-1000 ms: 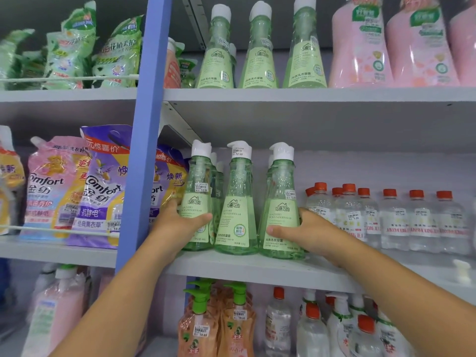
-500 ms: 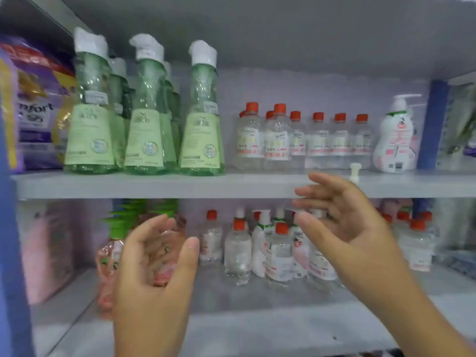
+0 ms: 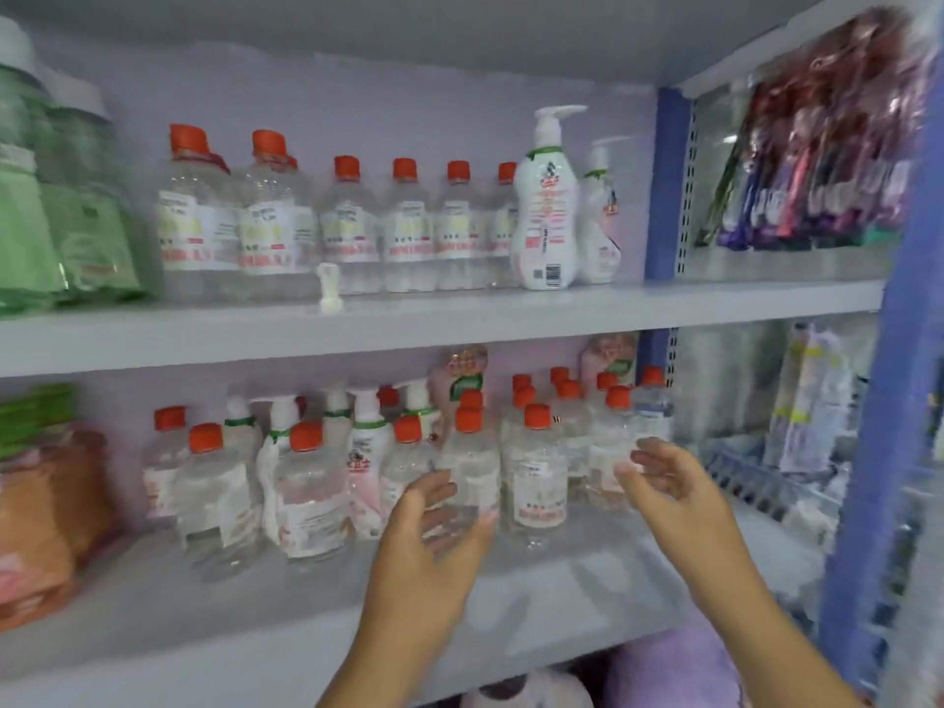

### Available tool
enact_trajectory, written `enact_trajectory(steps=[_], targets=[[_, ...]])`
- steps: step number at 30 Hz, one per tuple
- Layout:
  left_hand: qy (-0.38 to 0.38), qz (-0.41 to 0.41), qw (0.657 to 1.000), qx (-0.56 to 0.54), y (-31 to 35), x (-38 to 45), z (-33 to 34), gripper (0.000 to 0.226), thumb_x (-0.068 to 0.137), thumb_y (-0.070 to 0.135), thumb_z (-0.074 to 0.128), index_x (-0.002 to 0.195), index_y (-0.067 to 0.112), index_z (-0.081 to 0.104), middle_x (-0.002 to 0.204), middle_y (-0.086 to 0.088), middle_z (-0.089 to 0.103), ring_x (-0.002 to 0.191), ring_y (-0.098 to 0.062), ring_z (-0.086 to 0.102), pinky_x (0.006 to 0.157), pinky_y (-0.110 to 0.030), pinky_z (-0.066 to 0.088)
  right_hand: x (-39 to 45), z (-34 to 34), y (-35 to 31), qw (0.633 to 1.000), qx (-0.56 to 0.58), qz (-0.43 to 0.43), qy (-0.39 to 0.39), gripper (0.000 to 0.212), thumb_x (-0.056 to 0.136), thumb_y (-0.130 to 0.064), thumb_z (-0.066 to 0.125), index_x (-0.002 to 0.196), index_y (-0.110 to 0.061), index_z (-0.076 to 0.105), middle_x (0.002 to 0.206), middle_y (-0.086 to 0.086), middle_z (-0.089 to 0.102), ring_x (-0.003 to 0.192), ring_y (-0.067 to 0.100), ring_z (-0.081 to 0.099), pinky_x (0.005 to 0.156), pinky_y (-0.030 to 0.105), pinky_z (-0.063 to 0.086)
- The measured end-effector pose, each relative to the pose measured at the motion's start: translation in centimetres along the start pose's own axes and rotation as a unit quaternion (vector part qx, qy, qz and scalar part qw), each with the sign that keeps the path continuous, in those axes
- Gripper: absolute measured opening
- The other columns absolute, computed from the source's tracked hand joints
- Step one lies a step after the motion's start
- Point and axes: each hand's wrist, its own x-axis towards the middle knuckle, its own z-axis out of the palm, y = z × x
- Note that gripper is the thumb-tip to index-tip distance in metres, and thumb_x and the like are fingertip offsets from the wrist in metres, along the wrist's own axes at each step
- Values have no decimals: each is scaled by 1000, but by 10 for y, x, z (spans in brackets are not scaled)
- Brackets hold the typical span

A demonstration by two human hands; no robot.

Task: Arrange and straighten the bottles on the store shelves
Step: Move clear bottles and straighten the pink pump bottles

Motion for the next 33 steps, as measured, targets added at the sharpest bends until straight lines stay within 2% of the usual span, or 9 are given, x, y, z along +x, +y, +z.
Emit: enact_trajectory(steps=[3,7,10,13,17,24,27,30,33], targets=[[34,21,998,43,2,14,61,52,84,33,84,126,45,55,131,25,57,115,4,59,93,-18,49,47,-24,31,1000,-8,21,-13,31,86,-40,80,109,-45,59,115,-20,65,106,-1,63,91,28,51],[118,67,976,171,6,33,113,72,86,42,80,148,31,46,144,11,51,129,-13,55,102,-34,51,104,-21,61,997,2,45,-54,48,83,-25,85,121,-26,56,126,2,63,116,25,64,102,47,53],[157,61,928,333,8,52,140,82,85,55,75,153,23,43,149,-2,52,136,-23,47,95,-36,51,124,-3,72,992,-23,31,-123,64,80,-32,87,134,-21,55,133,0,63,120,22,63,100,40,55],[173,26,884,435,7,62,156,82,86,61,71,151,19,44,149,-5,49,133,-27,47,95,-37,51,124,2,77,992,-25,8,-126,46,70,-37,91,104,-39,60,96,-27,71,88,-8,67,64,6,48],[139,3,947,288,-3,54,159,86,84,53,77,156,39,33,147,-1,53,119,-25,63,90,-33,56,110,-14,73,984,14,3,-180,42,69,-32,91,103,-39,66,91,-25,76,81,-8,70,63,10,51],[217,-37,952,214,14,-5,68,85,54,92,68,128,83,29,91,10,68,81,1,66,60,-19,51,48,-6,47,943,66,-27,-324,54,69,-36,91,104,-64,61,97,-34,72,86,-14,68,63,7,51],[290,-45,923,251,19,-19,13,80,67,72,78,132,75,32,103,6,72,79,-4,66,57,-22,46,23,29,27,923,82,-18,-377,54,64,-46,89,108,-60,61,103,-33,72,90,-12,68,75,16,53],[332,-56,898,283,12,-26,-40,82,74,57,83,140,58,35,112,14,69,104,-19,68,69,-28,48,-4,69,10,910,95,-25,-403,54,62,-50,88,107,-57,58,104,-38,68,91,-16,66,68,8,51],[367,-74,879,296,-5,-25,-85,81,74,55,84,141,45,40,118,12,65,112,-25,67,77,-35,46,-31,107,-2,920,70,-55,-381,56,57,-65,82,101,-71,48,110,-40,60,94,-13,63,69,6,49]])
